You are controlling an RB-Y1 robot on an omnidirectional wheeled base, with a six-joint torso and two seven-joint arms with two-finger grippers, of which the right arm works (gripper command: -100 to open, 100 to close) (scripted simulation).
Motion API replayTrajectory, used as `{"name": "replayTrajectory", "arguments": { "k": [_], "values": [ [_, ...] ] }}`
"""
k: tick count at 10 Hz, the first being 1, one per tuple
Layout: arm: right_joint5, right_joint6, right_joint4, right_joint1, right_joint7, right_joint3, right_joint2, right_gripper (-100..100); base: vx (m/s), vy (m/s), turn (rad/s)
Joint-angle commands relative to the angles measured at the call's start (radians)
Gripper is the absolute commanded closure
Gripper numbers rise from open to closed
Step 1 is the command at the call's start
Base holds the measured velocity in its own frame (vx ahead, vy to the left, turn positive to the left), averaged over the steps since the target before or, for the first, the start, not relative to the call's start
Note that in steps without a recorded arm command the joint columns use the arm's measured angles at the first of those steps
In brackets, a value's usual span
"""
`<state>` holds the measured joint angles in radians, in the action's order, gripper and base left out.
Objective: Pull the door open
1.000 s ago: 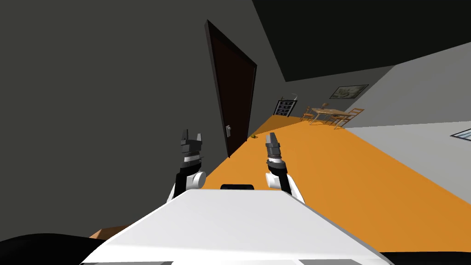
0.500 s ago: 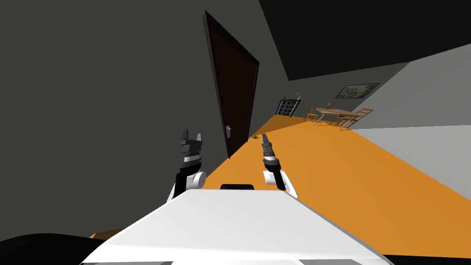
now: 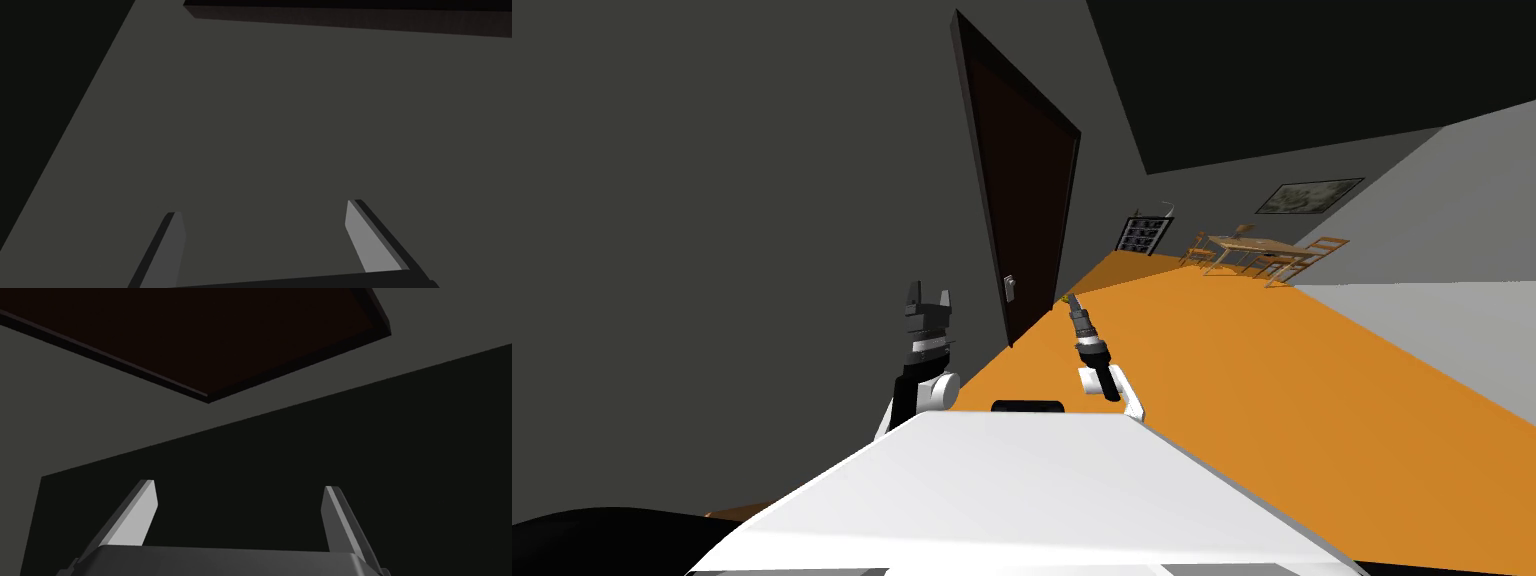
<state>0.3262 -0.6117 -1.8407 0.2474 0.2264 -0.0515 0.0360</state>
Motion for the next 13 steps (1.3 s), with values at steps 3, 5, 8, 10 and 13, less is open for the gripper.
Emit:
{"name": "replayTrajectory", "arguments": {
  "k": [3, 5, 8, 10, 13],
  "values": [
    [0.041, 0.001, 0.101, -0.057, 0.057, -0.002, 0.007, -100, 0.060, -0.024, 0.043],
    [0.058, 0.004, 0.138, -0.080, 0.080, -0.004, 0.008, -100, 0.066, -0.031, 0.055],
    [0.110, 0.011, 0.241, -0.150, 0.148, -0.010, 0.010, -100, 0.076, -0.033, 0.062],
    [0.127, 0.014, 0.289, -0.174, 0.172, -0.012, 0.011, -100, 0.061, -0.025, 0.023],
    [0.162, 0.019, 0.367, -0.221, 0.218, -0.015, 0.009, -100, 0.078, -0.034, 0.058]
  ]
}}
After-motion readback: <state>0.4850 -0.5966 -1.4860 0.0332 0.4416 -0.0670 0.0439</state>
